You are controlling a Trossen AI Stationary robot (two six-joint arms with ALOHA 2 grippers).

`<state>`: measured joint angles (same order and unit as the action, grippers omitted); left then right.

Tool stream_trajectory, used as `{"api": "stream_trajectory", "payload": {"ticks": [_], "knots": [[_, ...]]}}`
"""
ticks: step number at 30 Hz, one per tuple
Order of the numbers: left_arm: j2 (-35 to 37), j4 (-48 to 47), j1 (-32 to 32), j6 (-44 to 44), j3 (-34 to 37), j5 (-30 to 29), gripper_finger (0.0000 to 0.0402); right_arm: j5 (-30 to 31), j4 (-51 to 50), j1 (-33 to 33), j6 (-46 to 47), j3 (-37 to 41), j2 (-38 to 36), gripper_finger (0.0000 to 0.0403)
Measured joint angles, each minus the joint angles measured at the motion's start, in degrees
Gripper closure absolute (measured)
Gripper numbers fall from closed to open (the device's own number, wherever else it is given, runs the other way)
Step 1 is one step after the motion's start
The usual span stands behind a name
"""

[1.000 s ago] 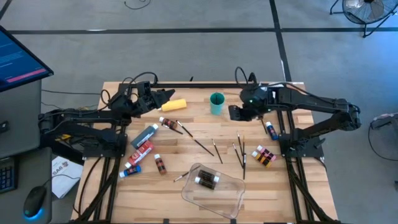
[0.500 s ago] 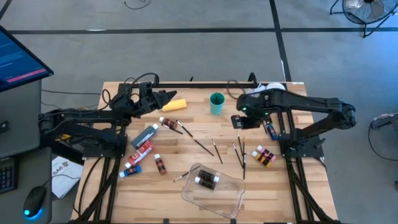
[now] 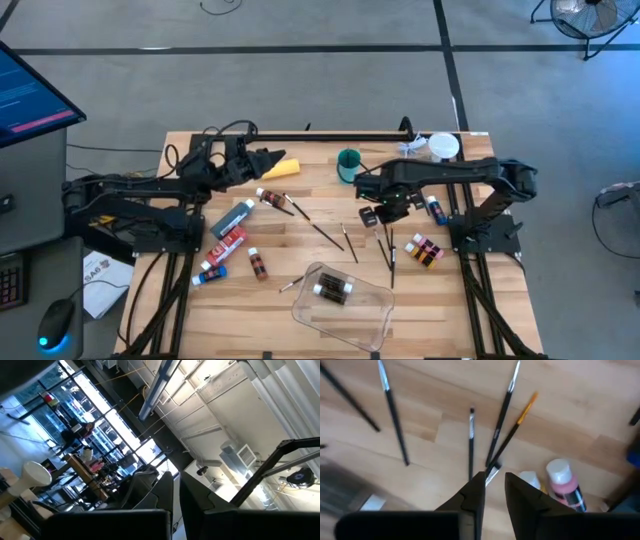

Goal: Pick & Place Paint Supplies
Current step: Put the gold paint brush into the green cup

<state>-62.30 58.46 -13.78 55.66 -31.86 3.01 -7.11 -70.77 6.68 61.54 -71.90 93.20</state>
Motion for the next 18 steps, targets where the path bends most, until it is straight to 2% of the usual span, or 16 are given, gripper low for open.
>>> {"api": "stream_trajectory", "payload": {"ticks": [5, 9, 12, 15, 18], "knots": [[0.0, 0.0, 0.4, -0.4, 0.0, 0.0, 0.04, 7.3, 1.1, -0.3, 1.1, 0.5, -1.6, 0.0315], [0.0, -0.1, 0.4, -0.6, 0.0, 0.0, 0.04, 9.1, 10.2, -0.7, 5.9, 5.7, -8.3, 0.0316], [0.0, -0.4, 0.3, -0.6, 0.0, 0.0, 0.04, 8.2, 15.9, -1.4, 9.2, 11.7, -13.9, 0.0316], [0.0, -0.5, 0.3, -1.3, 0.0, 0.0, 0.04, 4.3, 14.1, -1.5, 11.2, 15.6, -16.2, 0.0315], [0.0, -0.6, 0.3, -2.7, 0.0, -0.2, 0.04, 3.7, 10.0, -0.9, 16.1, 16.7, -16.4, 0.0315]]}}
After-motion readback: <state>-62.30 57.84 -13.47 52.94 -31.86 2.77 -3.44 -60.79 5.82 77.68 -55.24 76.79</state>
